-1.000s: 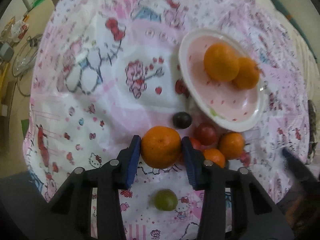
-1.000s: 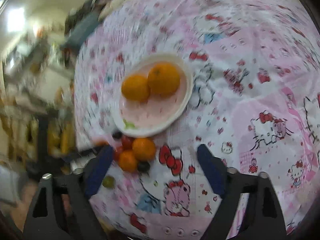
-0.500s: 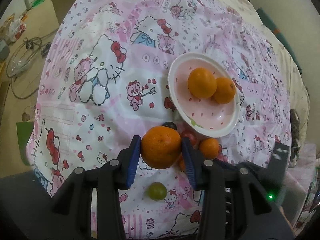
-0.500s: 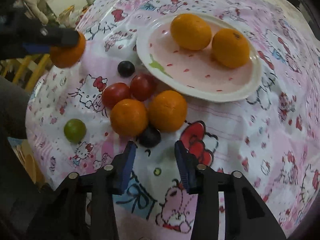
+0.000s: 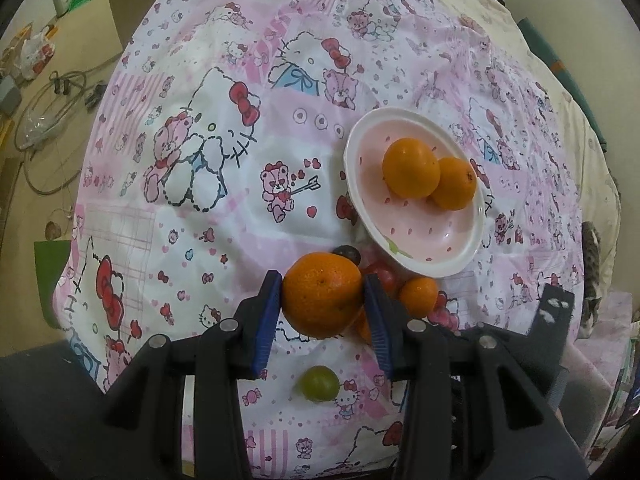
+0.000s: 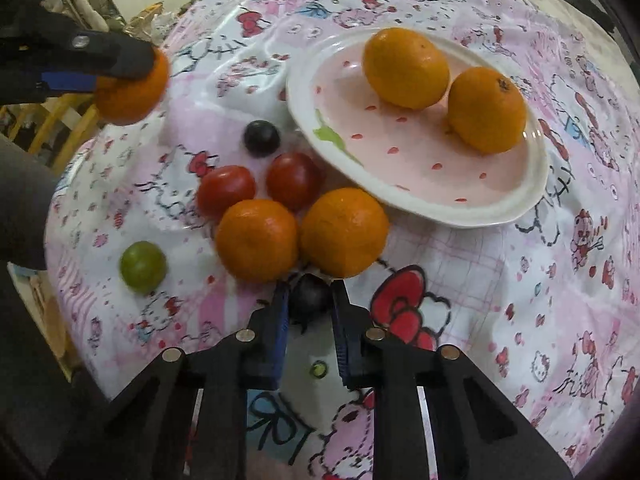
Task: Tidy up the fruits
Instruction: 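Grasp a dark plum with the right tool while the left tool holds its orange, then carry the orange over the plate with the left tool while the right tool carries the dark plum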
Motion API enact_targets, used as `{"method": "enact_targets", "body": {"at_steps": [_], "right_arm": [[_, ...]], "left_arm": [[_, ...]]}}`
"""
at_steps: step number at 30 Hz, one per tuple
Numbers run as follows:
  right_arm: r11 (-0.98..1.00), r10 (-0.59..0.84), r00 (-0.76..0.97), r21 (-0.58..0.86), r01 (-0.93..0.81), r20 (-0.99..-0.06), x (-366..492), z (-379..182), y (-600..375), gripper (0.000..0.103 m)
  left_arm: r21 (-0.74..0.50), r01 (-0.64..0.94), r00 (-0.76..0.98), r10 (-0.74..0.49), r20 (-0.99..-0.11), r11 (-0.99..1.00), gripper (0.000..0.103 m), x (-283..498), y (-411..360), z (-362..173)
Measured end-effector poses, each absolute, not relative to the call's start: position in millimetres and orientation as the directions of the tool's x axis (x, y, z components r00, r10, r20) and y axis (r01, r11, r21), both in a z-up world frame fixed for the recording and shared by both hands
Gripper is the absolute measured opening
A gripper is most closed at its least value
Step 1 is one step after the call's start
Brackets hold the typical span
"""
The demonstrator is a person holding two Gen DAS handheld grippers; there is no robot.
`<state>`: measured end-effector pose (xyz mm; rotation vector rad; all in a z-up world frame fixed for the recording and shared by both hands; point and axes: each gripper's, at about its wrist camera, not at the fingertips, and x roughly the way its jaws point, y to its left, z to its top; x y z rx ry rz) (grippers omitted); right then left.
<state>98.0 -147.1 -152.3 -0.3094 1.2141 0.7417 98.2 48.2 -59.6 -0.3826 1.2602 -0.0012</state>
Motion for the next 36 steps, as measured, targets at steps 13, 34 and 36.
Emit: {"method": "enact_targets", "body": {"at_steps": [13,34,36], "right_arm": [[0.759,0.446,0.191,0.257,-0.598,-0.874,76,-121,-194,0.021],[0.822,0.55,0.41,0.385,-0.42,-0.727,101,-63,-259,0.021],[0.823,0.556,0.431,0.396,-0.408,-0.711,104,-58,-264,0.021]], "left_arm": [[-0.24,-0.188,0.301,-0.177,-0.937,0.953,0.037,100,34,-68],[-0.161,-0.126,0.355,-0.107,-0.929,0.979,0.037,102,16,-66],[-0.153,-0.118,0.369,-0.1,-0.924,0.981,0.037,102,15,-64]]}}
